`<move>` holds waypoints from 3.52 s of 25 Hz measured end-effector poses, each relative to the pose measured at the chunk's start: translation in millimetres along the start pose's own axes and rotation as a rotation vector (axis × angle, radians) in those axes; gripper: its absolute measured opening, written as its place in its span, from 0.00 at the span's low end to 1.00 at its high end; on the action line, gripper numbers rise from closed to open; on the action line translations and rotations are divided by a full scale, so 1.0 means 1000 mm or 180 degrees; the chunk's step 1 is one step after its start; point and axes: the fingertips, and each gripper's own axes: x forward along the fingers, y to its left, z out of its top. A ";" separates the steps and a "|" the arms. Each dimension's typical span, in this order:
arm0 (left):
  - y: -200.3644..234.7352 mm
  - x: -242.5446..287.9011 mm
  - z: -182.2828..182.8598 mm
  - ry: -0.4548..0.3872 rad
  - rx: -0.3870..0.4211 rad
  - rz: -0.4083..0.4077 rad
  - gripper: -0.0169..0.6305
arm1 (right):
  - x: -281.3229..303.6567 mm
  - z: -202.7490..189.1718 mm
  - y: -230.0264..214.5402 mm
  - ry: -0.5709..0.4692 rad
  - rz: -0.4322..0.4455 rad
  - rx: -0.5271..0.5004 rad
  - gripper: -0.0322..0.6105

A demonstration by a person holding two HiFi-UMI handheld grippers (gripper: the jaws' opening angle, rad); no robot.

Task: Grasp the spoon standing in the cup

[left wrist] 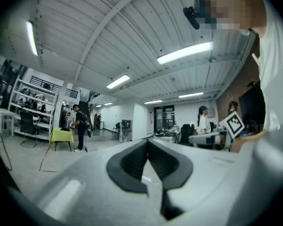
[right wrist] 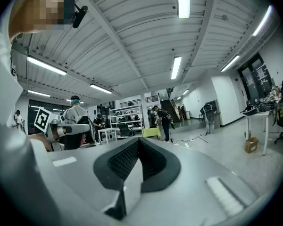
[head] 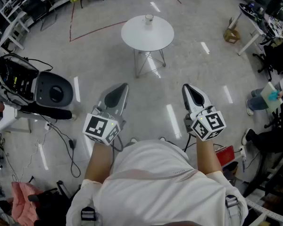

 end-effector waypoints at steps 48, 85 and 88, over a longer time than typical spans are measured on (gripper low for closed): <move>0.136 -0.013 -0.042 0.0154 -0.0186 -0.0057 0.03 | 0.154 -0.024 0.037 0.0043 -0.0104 0.0158 0.06; 0.310 0.454 -0.047 0.0195 -0.0264 -0.0086 0.03 | 0.452 0.029 -0.353 0.0179 -0.0108 0.0310 0.06; 0.349 0.484 -0.039 0.0202 -0.0254 -0.0226 0.03 | 0.500 0.043 -0.361 0.0234 -0.0153 0.0243 0.06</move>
